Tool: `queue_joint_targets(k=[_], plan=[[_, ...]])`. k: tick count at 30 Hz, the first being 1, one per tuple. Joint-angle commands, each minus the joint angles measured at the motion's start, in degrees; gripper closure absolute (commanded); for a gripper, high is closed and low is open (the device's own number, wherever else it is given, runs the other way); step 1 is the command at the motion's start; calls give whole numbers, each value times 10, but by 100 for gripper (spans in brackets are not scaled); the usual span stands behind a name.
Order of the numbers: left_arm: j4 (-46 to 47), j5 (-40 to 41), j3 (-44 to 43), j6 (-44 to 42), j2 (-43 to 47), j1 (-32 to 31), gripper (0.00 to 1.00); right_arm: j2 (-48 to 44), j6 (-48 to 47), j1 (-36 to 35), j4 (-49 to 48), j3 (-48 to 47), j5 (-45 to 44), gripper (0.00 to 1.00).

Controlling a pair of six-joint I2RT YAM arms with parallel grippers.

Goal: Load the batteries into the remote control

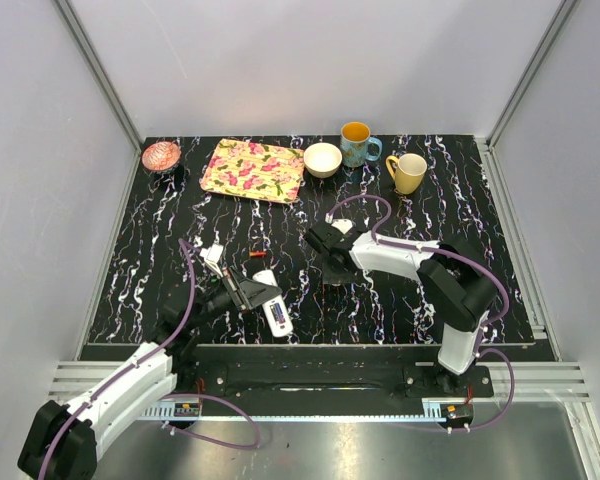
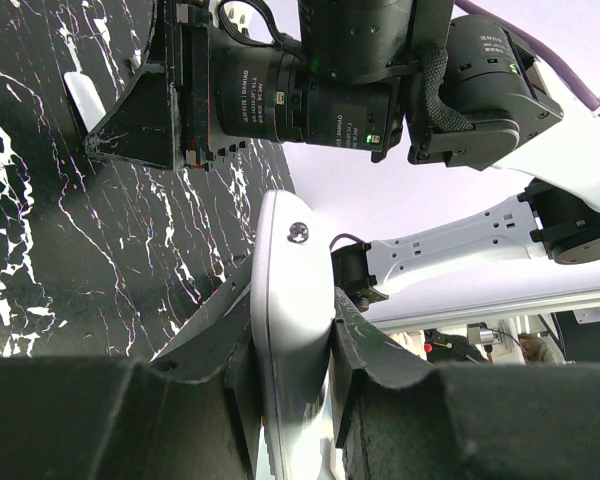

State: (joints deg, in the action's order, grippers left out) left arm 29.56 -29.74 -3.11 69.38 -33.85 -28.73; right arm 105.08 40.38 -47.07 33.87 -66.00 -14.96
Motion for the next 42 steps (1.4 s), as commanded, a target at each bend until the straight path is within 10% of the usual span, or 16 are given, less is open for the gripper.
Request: queue_joint_targets(k=[1,24,42], plan=[[28,5,-7,-5,5,3,100,24,16,1,24,30,-2,100],[129,42,-45,1,-133,1,100,-173,-86,-16,30,89,3,100],[241,104,-123,20,-320,-25,100,-233,-134,-221,340,-206,21,100]])
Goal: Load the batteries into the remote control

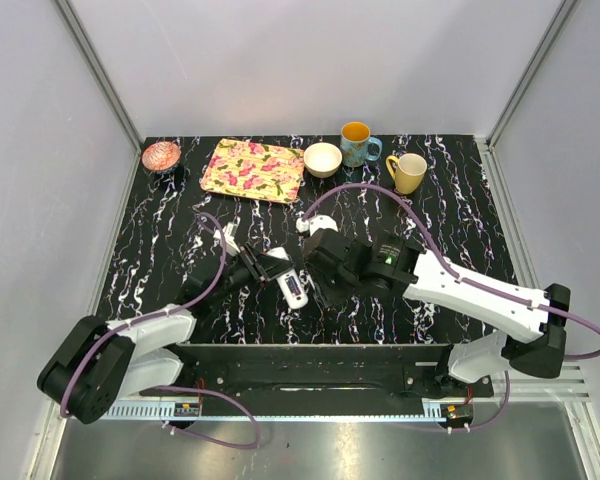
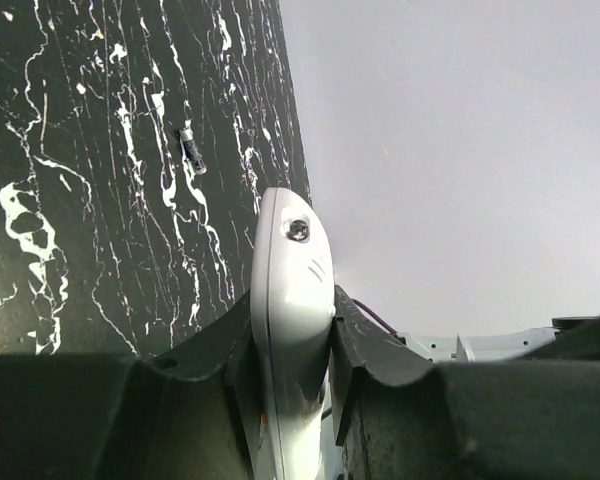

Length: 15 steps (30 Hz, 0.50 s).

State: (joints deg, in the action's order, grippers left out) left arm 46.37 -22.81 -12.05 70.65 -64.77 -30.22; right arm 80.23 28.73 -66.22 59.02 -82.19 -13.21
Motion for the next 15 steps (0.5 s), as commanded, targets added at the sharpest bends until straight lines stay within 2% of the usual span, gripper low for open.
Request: queue_joint_targets(k=[1,9,12,15], plan=[[72,38,-37,9,-11,-12,100,21,-18,-31,103,-51,5,100],[89,88,-41,47,-29,-33,100,92,-31,-36,153,-120,4,100],[143,94,-27,76,-53,-41,100,106,-31,-35,145,-138,-1,100],[239,93,-10,109,-96,-47,100,115,-32,-35,135,-148,2,100]])
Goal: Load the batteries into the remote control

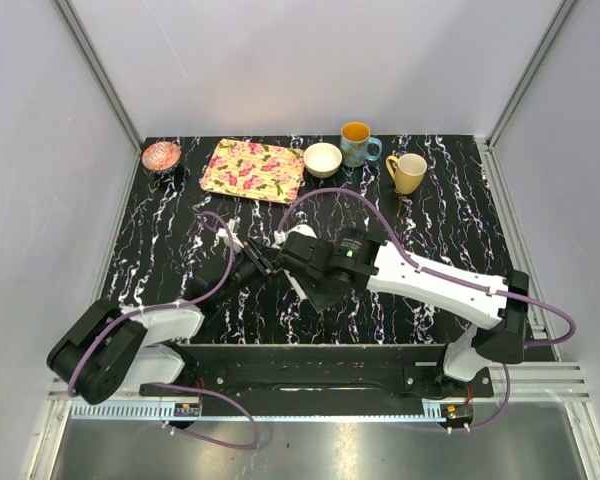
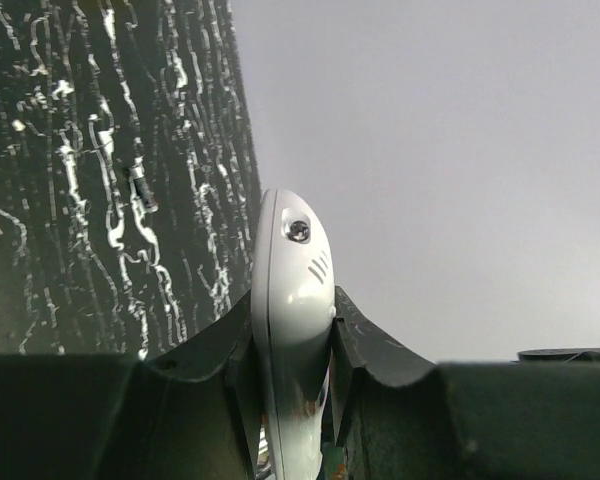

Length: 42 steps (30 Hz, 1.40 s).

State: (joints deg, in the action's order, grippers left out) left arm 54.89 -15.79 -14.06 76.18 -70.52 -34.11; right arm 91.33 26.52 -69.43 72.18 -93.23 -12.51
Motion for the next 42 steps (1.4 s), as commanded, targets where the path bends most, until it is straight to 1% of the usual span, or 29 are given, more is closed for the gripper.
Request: queue_joint_targets(k=[1,4,7,10,20,29,42], plan=[[199,20,13,63,-50,-7,100,7,-9,-3,-1,-41,-4,100],[275,14,21,90,-96,-10,100,17,-11,-3,-1,-47,-9,100],[314,12,25,106,-126,-12,100,19,-11,1,0,-48,-13,100],[328,10,24,109,-135,-14,100,18,-13,10,-4,-42,-10,100],[329,4,22,93,-125,-22,100,25,-27,30,-28,-34,37,100],[342,1,23,80,-118,-31,100,44,-35,35,-27,-44,71,100],[322,-2,26,49,-84,-39,100,46,-36,46,-19,-36,66,100]])
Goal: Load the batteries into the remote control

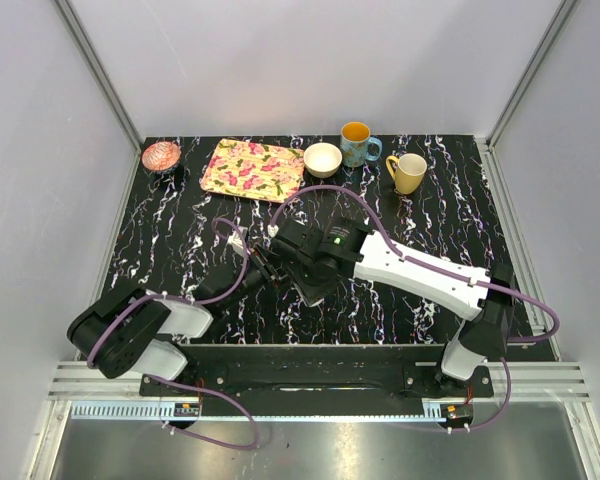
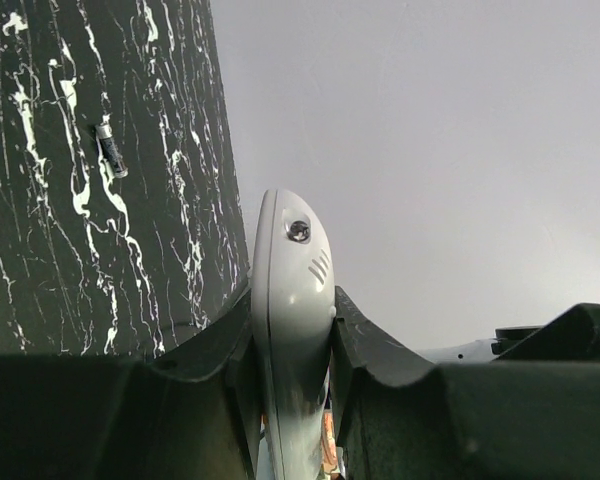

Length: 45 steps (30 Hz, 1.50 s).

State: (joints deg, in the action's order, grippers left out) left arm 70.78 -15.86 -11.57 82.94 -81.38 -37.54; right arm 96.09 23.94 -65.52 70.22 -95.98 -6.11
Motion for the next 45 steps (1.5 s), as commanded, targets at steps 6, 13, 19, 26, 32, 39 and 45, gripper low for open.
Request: queue_joint_targets(k=[6,13,19,26,32,39,45], plan=[[134,-3,1,-34,46,-9,100,1,-18,11,2,-2,-14,100],[85,-1,-5,-52,68,-12,100,0,-21,13,6,-8,-24,100],[60,-3,-11,-61,70,-14,100,1,-24,13,10,-14,-26,100],[15,4,-17,-77,82,-17,100,8,-30,13,25,-34,-26,100],[-16,7,-22,-82,89,-18,100,20,-36,16,37,-50,-22,100],[-17,14,-20,-77,90,-20,100,32,-36,21,49,-71,-22,100],[-23,20,-20,-77,95,-22,100,30,-30,23,47,-71,-12,100]])
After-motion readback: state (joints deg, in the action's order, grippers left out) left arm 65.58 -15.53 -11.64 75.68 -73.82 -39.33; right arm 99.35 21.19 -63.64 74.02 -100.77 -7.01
